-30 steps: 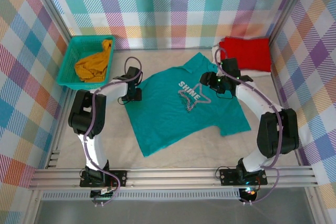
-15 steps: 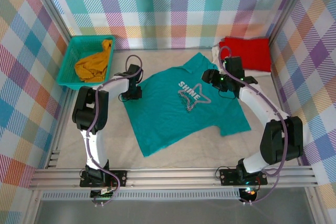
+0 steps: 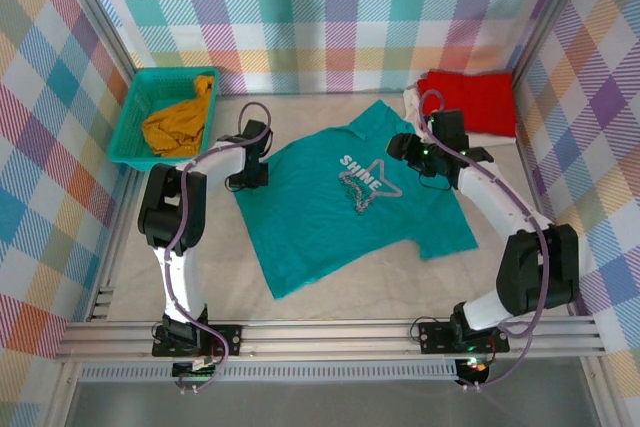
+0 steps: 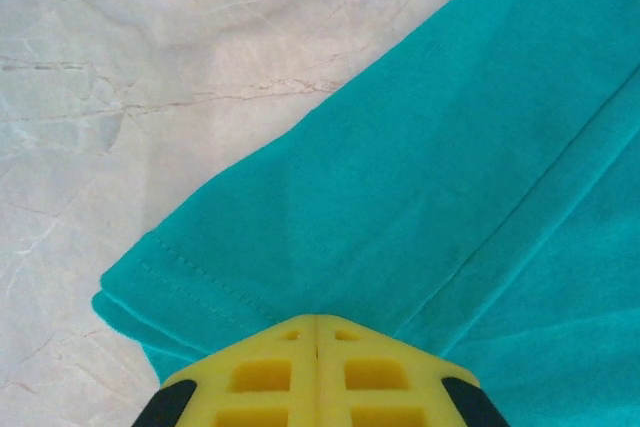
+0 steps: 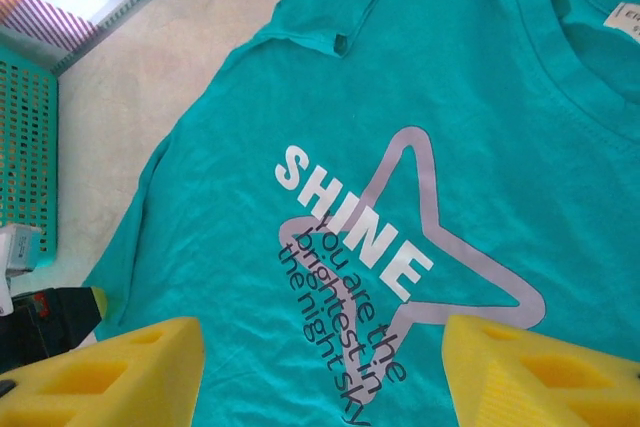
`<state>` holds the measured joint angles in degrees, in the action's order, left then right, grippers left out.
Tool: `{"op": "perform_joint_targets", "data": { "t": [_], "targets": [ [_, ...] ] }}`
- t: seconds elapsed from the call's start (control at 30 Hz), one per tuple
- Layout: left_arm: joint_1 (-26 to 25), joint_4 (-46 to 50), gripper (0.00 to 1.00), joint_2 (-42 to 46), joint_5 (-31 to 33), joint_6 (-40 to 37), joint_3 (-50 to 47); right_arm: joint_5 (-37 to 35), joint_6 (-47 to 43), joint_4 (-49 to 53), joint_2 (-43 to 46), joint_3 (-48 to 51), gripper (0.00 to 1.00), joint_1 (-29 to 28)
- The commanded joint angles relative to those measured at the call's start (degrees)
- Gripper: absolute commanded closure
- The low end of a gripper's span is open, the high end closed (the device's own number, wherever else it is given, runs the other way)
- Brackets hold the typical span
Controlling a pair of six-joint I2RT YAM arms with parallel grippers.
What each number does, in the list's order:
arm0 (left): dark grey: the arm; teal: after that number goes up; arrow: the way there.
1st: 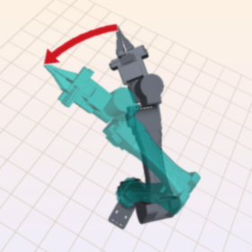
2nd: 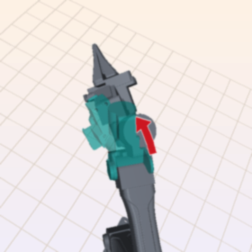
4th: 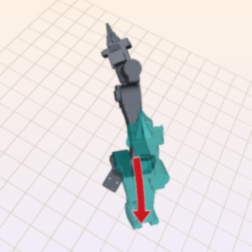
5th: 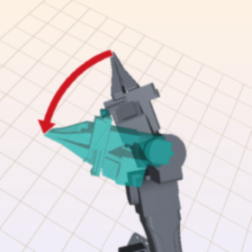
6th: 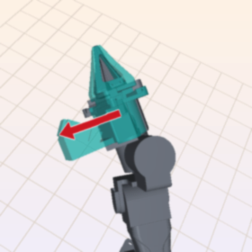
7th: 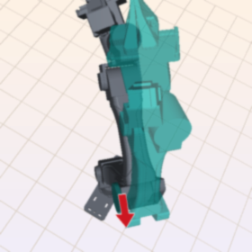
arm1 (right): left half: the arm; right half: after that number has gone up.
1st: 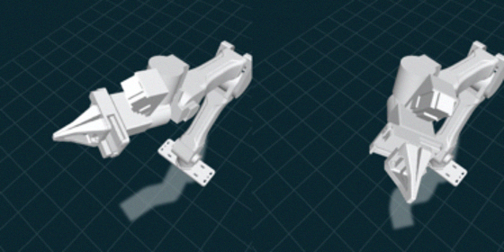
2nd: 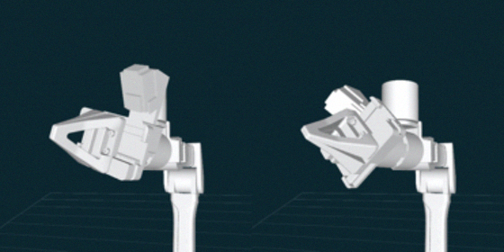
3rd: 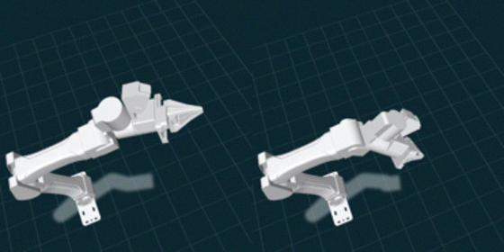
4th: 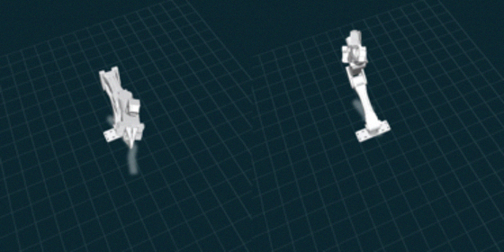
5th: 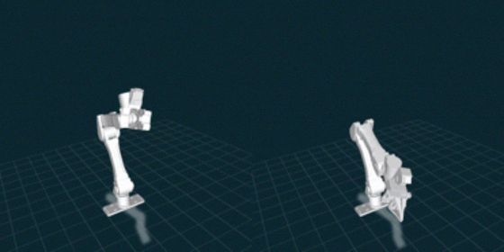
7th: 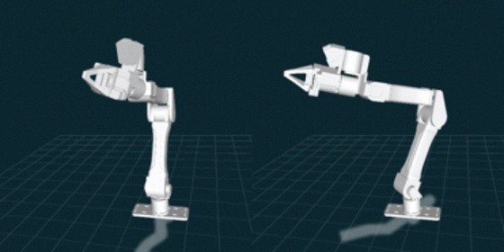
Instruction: Fold and stack the t-shirts
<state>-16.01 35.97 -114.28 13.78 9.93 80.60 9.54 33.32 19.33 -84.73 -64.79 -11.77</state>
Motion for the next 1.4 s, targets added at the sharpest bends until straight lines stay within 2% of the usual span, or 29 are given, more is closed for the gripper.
{"op": "perform_joint_targets", "data": {
  "t": [0.0,0.17,0.2,0.23,0.27,0.43,0.67,0.8,0.87,1.03,1.1,1.37],
  "targets": [
    [0.54,2.72,1.00,2.62,0.95,-0.61,1.48,-0.49,-1.57,0.17,2.27,0.86,0.35,0.39],
    [0.54,4.37,1.00,4.12,1.54,-1.26,1.43,-0.66,-1.59,0.35,2.99,1.11,0.35,0.75],
    [0.54,5.55,0.95,3.57,0.47,-1.85,2.22,-0.58,-1.59,0.33,3.08,1.24,0.34,0.78],
    [0.50,7.01,0.83,2.40,-0.83,-2.27,3.44,-0.41,-1.56,0.10,3.14,1.36,0.34,0.79],
    [0.31,7.93,0.76,1.54,-1.25,-2.37,4.01,-0.25,-1.44,-0.04,3.10,1.51,0.33,0.78],
    [-0.07,7.97,0.58,-0.74,-1.63,-3.09,3.88,0.86,-0.39,-1.27,2.75,2.39,0.31,0.78],
    [-0.51,8.94,0.57,-3.90,-1.64,-3.25,6.21,0.59,-0.42,-1.29,3.17,2.85,0.30,0.78],
    [-0.95,8.62,0.59,-4.89,-1.46,-3.00,6.31,0.30,-0.35,-1.41,2.74,3.13,0.26,0.76],
    [-1.04,7.81,0.67,-4.64,-0.83,-2.95,5.81,0.39,-0.29,-1.49,2.39,2.96,0.26,0.79],
    [-0.95,7.89,0.95,-4.40,1.35,-2.91,6.56,0.57,-0.38,-1.58,2.29,2.74,0.25,0.79],
    [-0.95,7.64,1.00,-3.81,1.76,-2.90,6.74,0.57,-0.45,-1.40,2.42,2.81,0.25,0.78],
    [1.55,7.89,1.00,-2.12,4.59,-0.90,10.69,0.24,-0.80,-1.38,2.65,3.03,0.24,0.78]
  ]
}}
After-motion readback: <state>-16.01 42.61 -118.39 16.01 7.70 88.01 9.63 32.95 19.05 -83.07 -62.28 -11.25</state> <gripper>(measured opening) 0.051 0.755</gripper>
